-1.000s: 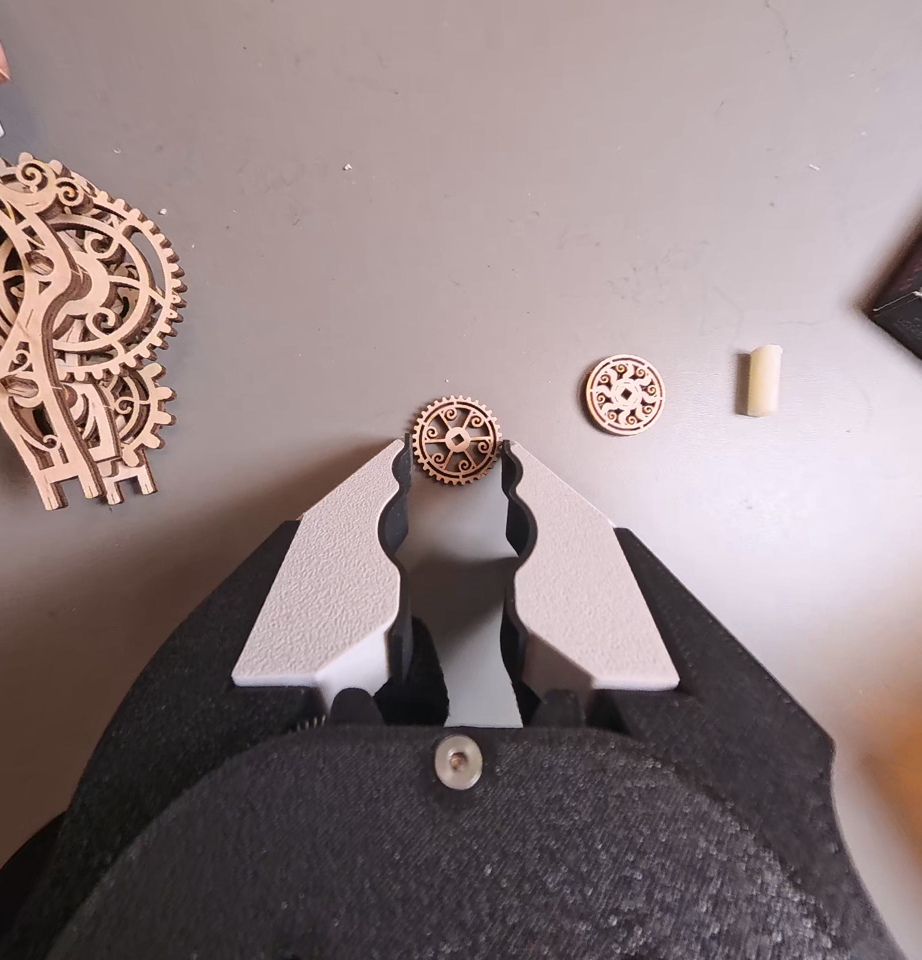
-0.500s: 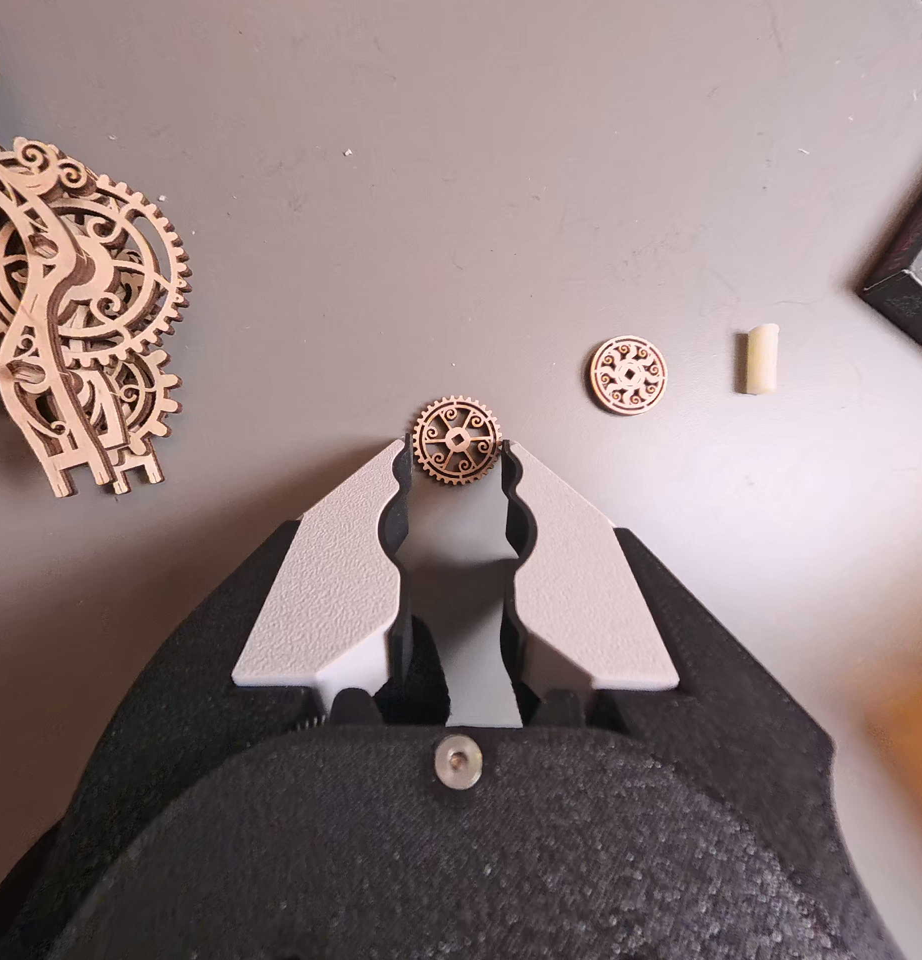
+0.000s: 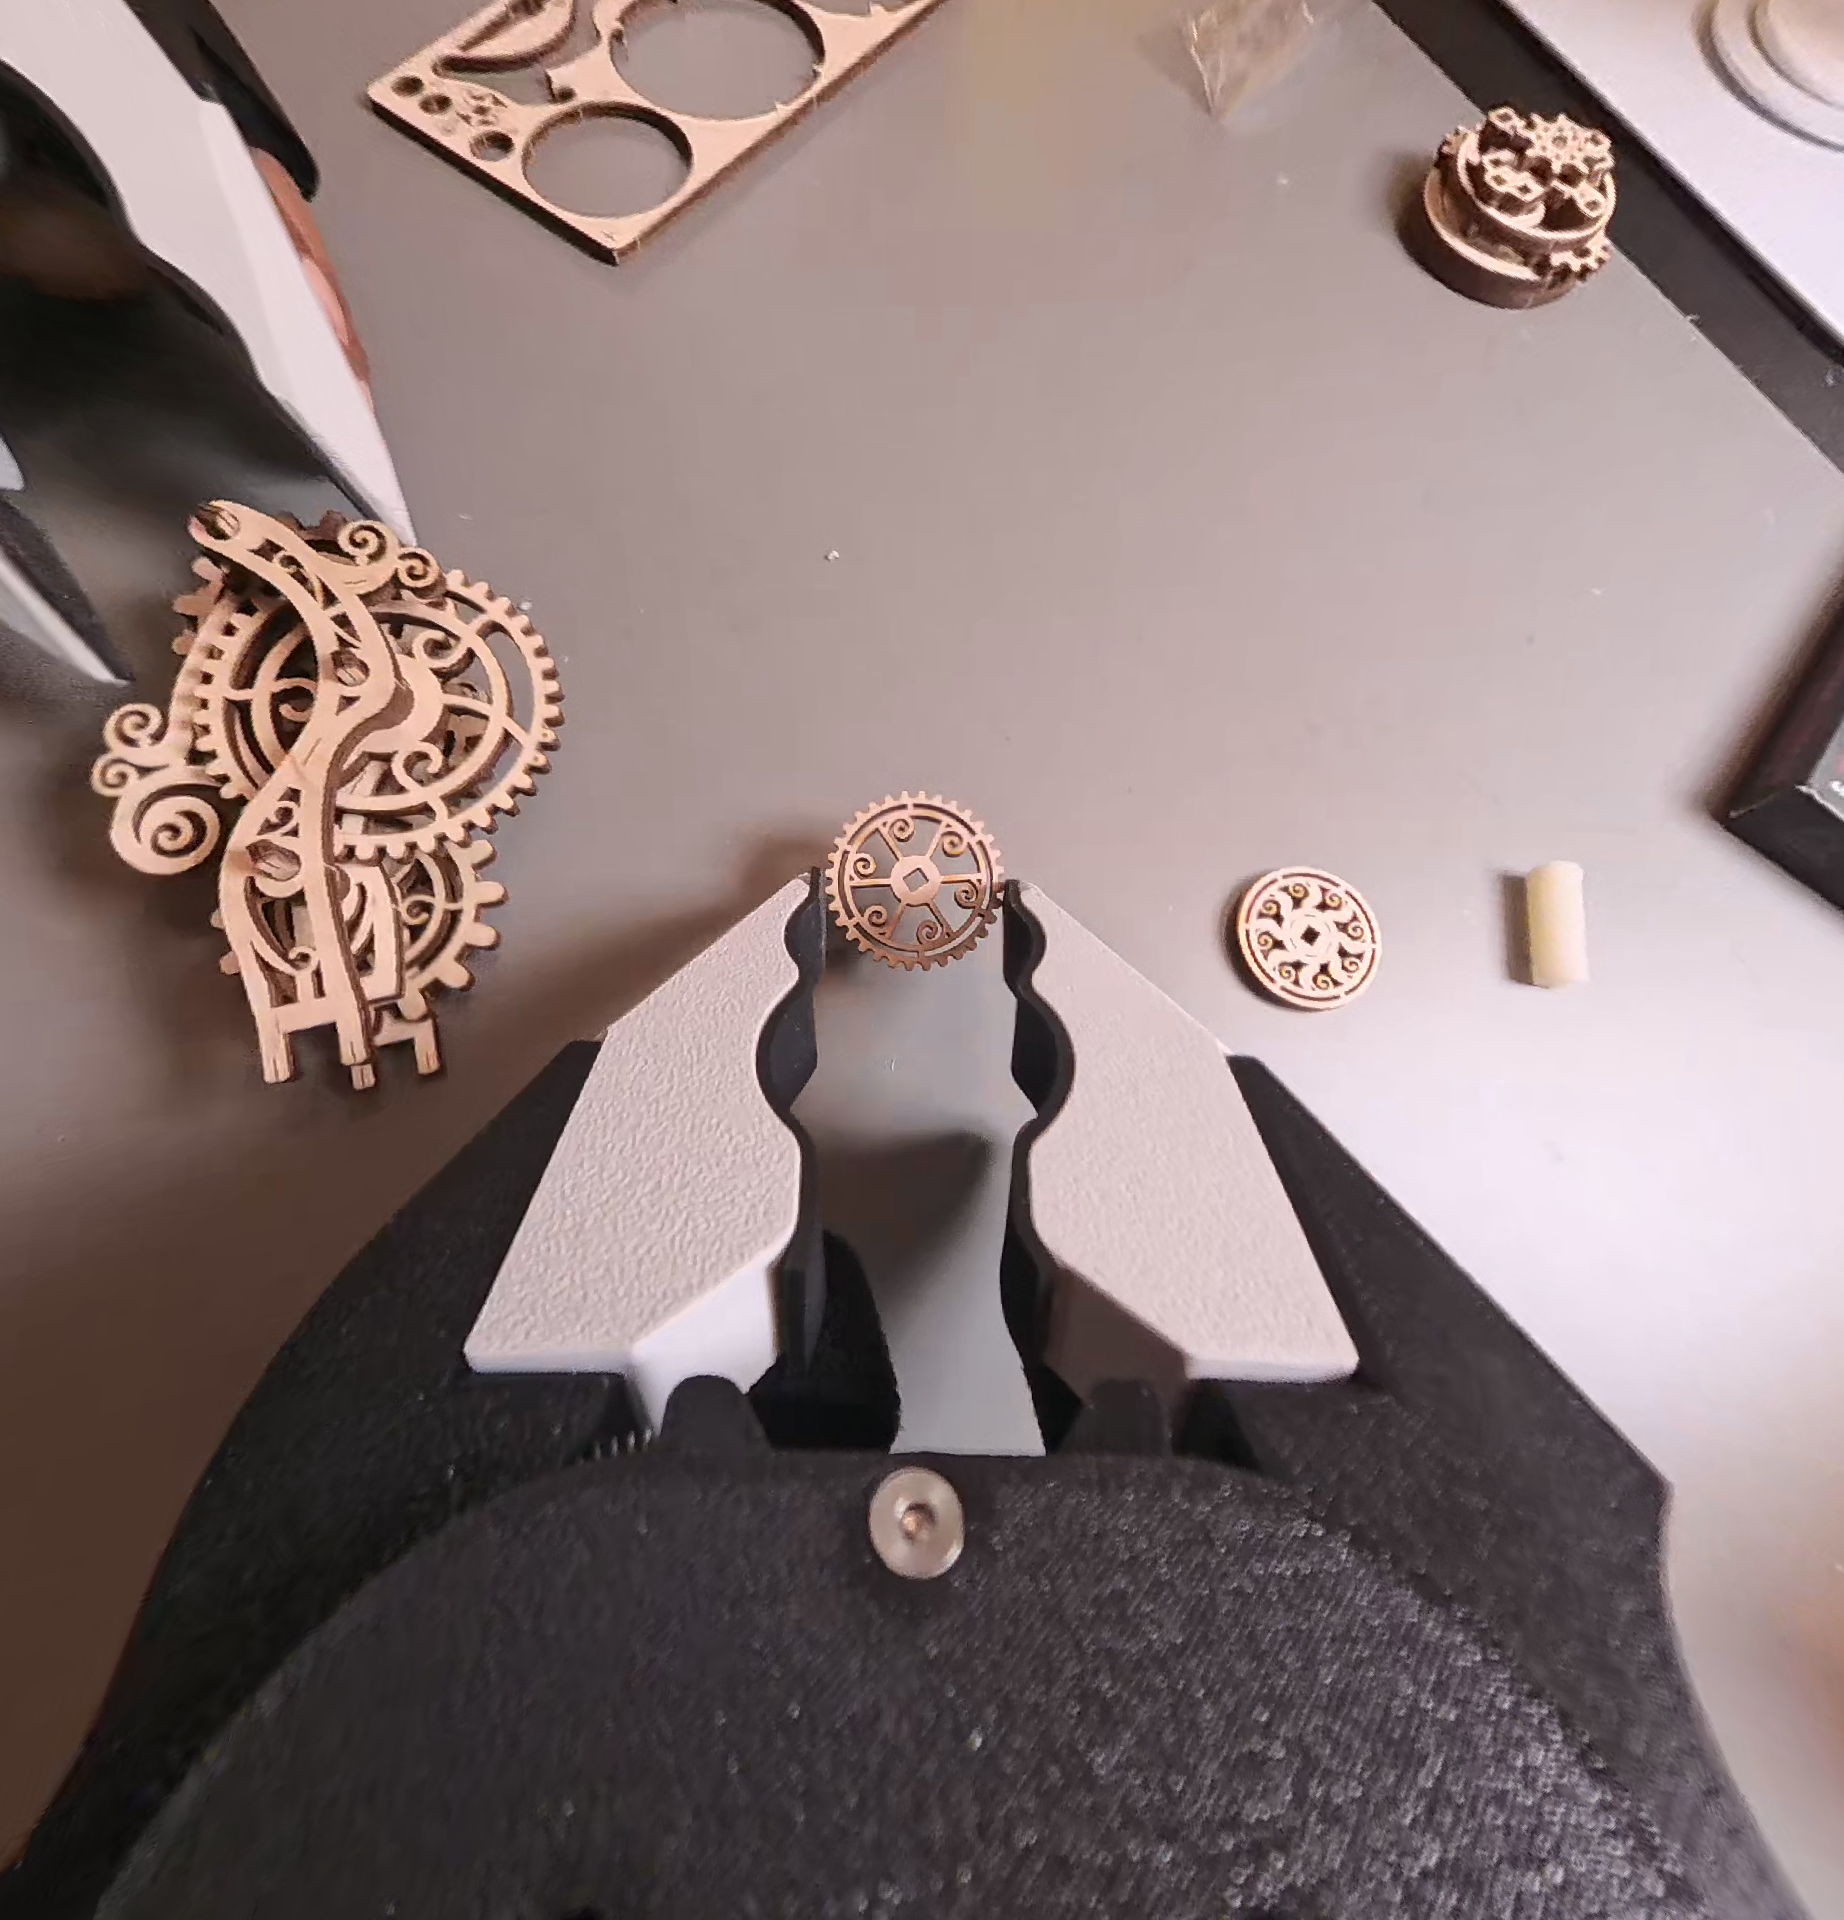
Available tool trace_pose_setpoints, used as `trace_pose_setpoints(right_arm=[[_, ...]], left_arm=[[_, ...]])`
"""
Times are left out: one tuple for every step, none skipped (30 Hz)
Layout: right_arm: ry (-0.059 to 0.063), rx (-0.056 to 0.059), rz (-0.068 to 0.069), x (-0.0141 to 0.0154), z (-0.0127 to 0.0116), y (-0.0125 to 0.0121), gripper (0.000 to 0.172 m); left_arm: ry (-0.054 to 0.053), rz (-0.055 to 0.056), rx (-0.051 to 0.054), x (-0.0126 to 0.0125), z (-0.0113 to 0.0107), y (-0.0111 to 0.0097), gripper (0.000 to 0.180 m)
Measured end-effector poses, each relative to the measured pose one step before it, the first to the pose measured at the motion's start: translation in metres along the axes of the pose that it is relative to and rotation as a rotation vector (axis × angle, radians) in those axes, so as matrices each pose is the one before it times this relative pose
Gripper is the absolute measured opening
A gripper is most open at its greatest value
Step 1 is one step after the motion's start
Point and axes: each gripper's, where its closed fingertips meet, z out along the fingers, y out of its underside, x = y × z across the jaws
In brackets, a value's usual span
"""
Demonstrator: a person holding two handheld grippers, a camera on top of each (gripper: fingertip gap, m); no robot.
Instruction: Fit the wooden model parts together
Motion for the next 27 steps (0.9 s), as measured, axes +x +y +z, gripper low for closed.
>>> trace_pose_setpoints(right_arm=[[-0.0057, 0.0081, -0.0036, -0.00071, -0.00049, -0.00022, 0.032], [-0.0020, 0.0081, -0.0006, -0.00006, -0.00076, 0.00003, 0.032], [-0.0020, 0.0081, 0.0038, 0.00007, -0.00091, 0.00031, 0.032], [-0.0044, 0.0083, 0.0071, -0.00010, -0.00089, 0.00040, 0.032], [-0.0060, 0.0090, 0.0083, -0.00033, -0.00095, 0.00036, 0.032], [-0.0054, 0.0089, 0.0083, -0.00004, -0.00106, 0.00030, 0.032], [-0.0020, 0.0079, 0.0080, 0.00046, -0.00121, 0.00035, 0.032], [0.0015, 0.0068, 0.0063, 0.00104, -0.00111, 0.00020, 0.032], [0.0035, 0.0059, 0.0041, 0.00121, -0.00107, 0.00022, 0.032], [0.0033, 0.0050, 0.0033, 0.00130, -0.00088, 0.00001, 0.032], [0.0017, 0.0050, 0.0037, 0.00089, -0.00058, 0.00002, 0.032], [-0.0005, 0.0049, 0.0035, 0.00055, -0.00033, -0.00017, 0.032], [-0.0007, 0.0033, 0.0029, 0.00033, -0.00006, 0.00001, 0.032], [0.0002, 0.0009, 0.0013, 0.00020, 0.00004, 0.00027, 0.032], [0.0009, -0.0003, -0.0005, 0.00024, 0.00007, 0.00035, 0.032], [0.0011, -0.0010, -0.0018, 0.00007, 0.00005, 0.00042, 0.032], [0.0008, -0.0019, -0.0017, -0.00006, 0.00002, 0.00040, 0.033], [0.0008, -0.0026, -0.0019, -0.00012, 0.00020, 0.00045, 0.033], [0.0028, -0.0022, -0.0034, 0.00004, 0.00004, 0.00040, 0.033], [0.0024, -0.0020, -0.0040, -0.00009, -0.00008, 0.00034, 0.033], [0.0009, -0.0010, -0.0022, -0.00022, 0.00005, 0.00016, 0.033], [-0.0006, 0.0014, -0.0001, -0.00031, -0.00010, -0.00018, 0.033], [-0.0017, 0.0024, 0.0007, -0.00042, -0.00018, -0.00033, 0.032], [-0.0004, 0.0019, 0.0004, -0.00011, -0.00014, -0.00031, 0.032], [0.0015, 0.0029, -0.0009, 0.00033, -0.00017, -0.00037, 0.032], [0.0009, 0.0036, -0.0011, 0.00022, -0.00028, -0.00036, 0.032], [0.0001, 0.0039, -0.0003, 0.00015, -0.00027, -0.00040, 0.032]], left_arm=[[-0.0047, -0.0079, 0.0018, -0.00152, -0.00011, -0.00015, 0.049], [-0.0179, -0.0073, 0.0008, -0.00356, -0.00019, -0.00002, 0.047], [-0.0204, -0.0048, -0.0003, -0.00402, -0.00031, 0.00016, 0.044], [-0.0091, -0.0019, 0.0015, -0.00243, -0.00025, -0.00014, 0.044], [-0.0085, -0.0026, 0.0035, -0.00225, -0.00034, -0.00039, 0.044], [-0.0180, -0.0031, 0.0025, -0.00345, -0.00024, -0.00036, 0.042], [-0.0250, -0.0025, -0.0001, -0.00459, -0.00006, 0.00001, 0.040], [-0.0236, -0.0013, 0.0001, -0.00442, -0.00008, 0.00002, 0.038], [-0.0191, -0.0012, 0.0021, -0.00375, -0.00002, -0.00031, 0.038], [-0.0187, -0.0031, 0.0039, -0.00378, -0.00031, -0.00053, 0.038], [-0.0152, -0.0032, 0.0040, -0.00324, -0.00034, -0.00050, 0.038], [-0.0211, -0.0047, 0.0049, -0.00413, -0.00042, -0.00066, 0.038], [-0.0125, -0.0024, 0.0060, -0.00267, -0.00057, -0.00069, 0.037], [-0.0023, -0.0040, 0.0067, -0.00110, -0.00057, -0.00076, 0.037], [-0.0031, -0.0051, 0.0061, -0.00104, -0.00057, -0.00071, 0.037], [0.0012, -0.0028, 0.0055, -0.00022, -0.00051, -0.00072, 0.037], [0.0015, -0.0019, 0.0044, -0.00006, -0.00045, -0.00053, 0.037], [-0.0006, -0.0010, 0.0029, -0.00006, -0.00028, -0.00026, 0.037], [0.0006, 0.0007, 0.0017, 0.00011, -0.00020, -0.00018, 0.037], [0.0022, 0.0023, 0.0010, 0.00047, -0.00012, -0.00016, 0.037], [0.0010, 0.0034, 0.0018, 0.00042, -0.00017, -0.00022, 0.037], [0.0028, 0.0038, 0.0026, 0.00083, -0.00022, -0.00030, 0.037], [0.0100, 0.0050, 0.0042, 0.00162, -0.00037, -0.00061, 0.038], [0.0084, 0.0043, 0.0063, 0.00146, -0.00054, -0.00074, 0.038], [0.0127, 0.0043, 0.0080, 0.00192, -0.00080, -0.00102, 0.039], [0.0224, 0.0064, 0.0072, 0.00339, -0.00068, -0.00090, 0.040], [0.0400, 0.0127, 0.0019, 0.00624, -0.00055, 0.00000, 0.041]])
